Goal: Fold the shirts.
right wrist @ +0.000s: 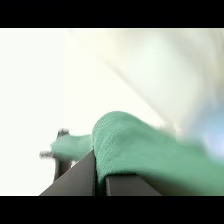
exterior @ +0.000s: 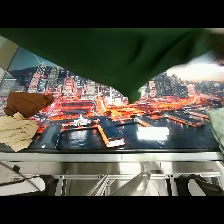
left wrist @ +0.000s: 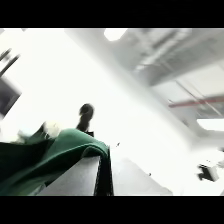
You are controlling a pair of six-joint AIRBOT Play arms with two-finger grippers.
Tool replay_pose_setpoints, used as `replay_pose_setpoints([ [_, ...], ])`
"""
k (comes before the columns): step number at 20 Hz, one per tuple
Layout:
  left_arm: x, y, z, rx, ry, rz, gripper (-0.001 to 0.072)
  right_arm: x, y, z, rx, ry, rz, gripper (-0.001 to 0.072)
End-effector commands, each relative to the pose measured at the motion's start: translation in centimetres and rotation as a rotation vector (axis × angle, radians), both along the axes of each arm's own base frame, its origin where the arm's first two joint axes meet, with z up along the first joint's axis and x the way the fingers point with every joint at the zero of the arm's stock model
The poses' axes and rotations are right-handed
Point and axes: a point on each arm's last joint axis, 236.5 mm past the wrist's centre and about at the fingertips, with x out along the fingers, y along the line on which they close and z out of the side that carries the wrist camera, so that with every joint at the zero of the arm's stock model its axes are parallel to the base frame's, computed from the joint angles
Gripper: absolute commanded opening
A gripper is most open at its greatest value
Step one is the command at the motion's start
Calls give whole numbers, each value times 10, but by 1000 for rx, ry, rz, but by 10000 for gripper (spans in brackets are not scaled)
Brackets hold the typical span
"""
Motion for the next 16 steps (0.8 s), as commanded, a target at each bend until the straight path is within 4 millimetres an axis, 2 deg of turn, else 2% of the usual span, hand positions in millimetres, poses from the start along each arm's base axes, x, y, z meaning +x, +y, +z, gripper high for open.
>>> replay_pose_setpoints([
  [1, -127, -11, 119, -119, -443, 23, 16, -92, -27, 110, -10, -374, -179, 21],
  [2, -143, -22, 128, -55, -474, 75, 16, -107, -26, 119, -46, -420, -232, 21],
  [3, -149, -35, 131, 34, -483, 141, 17, -120, -24, 124, -80, -456, -282, 21],
  [4, -145, -46, 128, 151, -468, 235, 17, -126, -21, 124, -110, -464, -314, 21],
  [6, -128, -59, 114, 341, -370, 385, 17, -125, -14, 116, -169, -441, -344, 21],
  [7, -128, -65, 108, 385, -360, 410, 18, -121, -14, 112, -192, -428, -355, 21],
  [10, -123, -82, 86, 421, -295, 377, 17, -109, -17, 100, -245, -390, -381, 21],
  [12, -98, -87, 44, 482, -161, 360, 18, -86, -25, 80, -309, -319, -405, 21],
  [13, -78, -86, 16, 523, -73, 373, 18, -69, -32, 64, -342, -263, -407, 21],
  [15, -35, -72, -38, 583, 83, 439, 18, -25, -45, 27, -383, -141, -377, 21],
  [16, -10, -60, -67, 604, 163, 481, 18, 0, -45, 6, -384, -92, -343, 21],
])
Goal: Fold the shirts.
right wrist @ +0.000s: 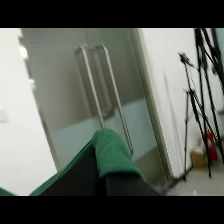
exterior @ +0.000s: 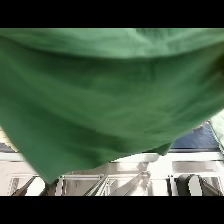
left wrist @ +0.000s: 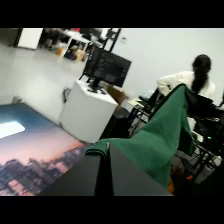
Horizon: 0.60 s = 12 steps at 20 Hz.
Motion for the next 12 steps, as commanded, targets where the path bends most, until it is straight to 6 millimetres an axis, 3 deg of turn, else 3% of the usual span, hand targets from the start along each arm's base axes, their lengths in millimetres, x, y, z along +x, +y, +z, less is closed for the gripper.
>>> replay_pose_setpoints([
  [1, 78, 28, -108, 86, 252, 193, 18, 84, -2, -77, -35, 210, 29, 20],
  [2, 97, 33, -132, 79, 304, 201, 18, 114, 12, -105, -26, 265, 70, 20],
  [4, 124, 23, -166, 57, 360, 137, 17, 163, 44, -160, -29, 360, 129, 19],
  [6, 149, 14, -174, 25, 388, 99, 17, 194, 57, -185, 52, 406, 173, 20],
  [9, 172, 9, -143, -6, 325, 54, 17, 205, 37, -176, 134, 377, 179, 20],
  [11, 176, 7, -115, 13, 258, 38, 17, 191, 22, -154, 115, 308, 179, 20],
  [12, 170, 0, -96, 28, 217, 20, 17, 174, 14, -134, 95, 247, 180, 20],
])
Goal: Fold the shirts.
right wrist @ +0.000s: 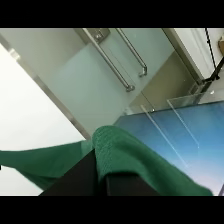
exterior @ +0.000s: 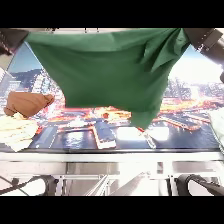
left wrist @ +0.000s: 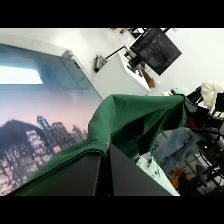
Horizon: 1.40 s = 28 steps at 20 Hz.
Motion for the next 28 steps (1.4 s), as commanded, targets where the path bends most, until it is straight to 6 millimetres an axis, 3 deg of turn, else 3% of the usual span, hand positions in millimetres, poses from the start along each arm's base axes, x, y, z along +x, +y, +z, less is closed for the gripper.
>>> replay_pose_setpoints([
  [1, -5, -14, 52, 12, -114, -62, 17, -33, -18, 46, -2, -151, 10, 20],
  [3, -52, -34, 105, -27, -185, -182, 17, -82, -24, 95, -23, -264, -7, 20],
  [5, -105, -51, 137, 4, -208, -273, 16, -130, -26, 129, -64, -300, -67, 20],
  [7, -145, -64, 161, 92, -254, -248, 16, -164, -31, 141, -185, -263, -184, 19],
  [9, -173, -66, 169, 266, -295, -118, 17, -190, -37, 155, -397, -292, -357, 18],
  [11, -187, -58, 172, 392, -297, 27, 18, -200, -52, 174, -515, -311, -505, 19],
  [13, -180, -40, 162, 438, -258, 119, 18, -188, -61, 178, -482, -304, -486, 19],
  [14, -173, -35, 151, 419, -217, 118, 19, -174, -68, 170, -455, -276, -451, 19],
  [16, -147, -20, 116, 370, -109, 94, 19, -137, -71, 141, -430, -206, -333, 19],
  [18, -113, -3, 70, 327, 4, 61, 19, -92, -49, 95, -381, -108, -145, 19],
  [21, -59, 12, -25, 319, 205, 12, 18, -20, 7, -5, -381, 93, 49, 20],
  [23, -16, 16, -95, 334, 298, -2, 18, 35, 36, -84, -422, 220, 51, 20],
  [26, 40, 22, -196, 350, 427, -57, 14, 103, 52, -192, -429, 376, -71, 22],
  [27, 58, 26, -220, 344, 457, -63, 5, 116, 55, -224, -418, 427, -97, 30],
  [28, 73, 30, -239, 333, 477, -75, 20, 123, 55, -244, -390, 469, -106, 101],
])
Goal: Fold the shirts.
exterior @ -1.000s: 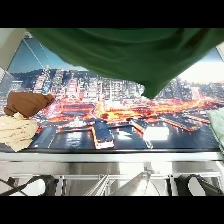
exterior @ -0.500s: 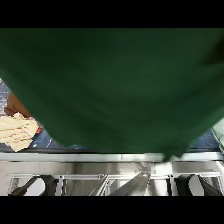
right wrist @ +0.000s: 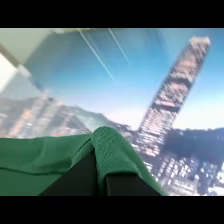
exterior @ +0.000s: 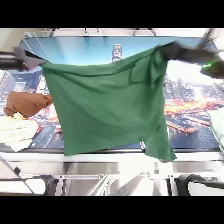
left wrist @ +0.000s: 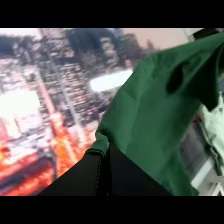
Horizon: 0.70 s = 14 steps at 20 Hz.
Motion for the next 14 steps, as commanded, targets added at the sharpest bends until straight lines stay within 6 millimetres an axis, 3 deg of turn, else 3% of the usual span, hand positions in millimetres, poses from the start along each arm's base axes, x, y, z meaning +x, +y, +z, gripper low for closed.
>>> replay_pose_setpoints([
  [1, 52, 11, -95, 1, 120, -13, 213, 43, 12, -101, -5, 130, -114, 324],
  [2, 64, 20, -102, -15, 148, 9, 340, 46, 5, -101, -1, 133, -119, 428],
  [5, 75, 51, -88, -36, 165, 54, 344, 34, -26, -59, 29, 93, -89, 444],
  [7, 60, 68, -78, -55, 204, 74, 344, 11, -54, -28, 37, 88, -40, 529],
  [10, -3, 64, -86, -127, 378, 6, 343, -35, -99, -29, 21, 203, 10, 510],
  [11, -26, 60, -94, -149, 445, 4, 342, -49, -107, -32, 39, 235, 26, 457],
  [14, -109, 56, -146, -57, 660, 95, 342, -88, -126, -54, 84, 318, 38, 450],
])
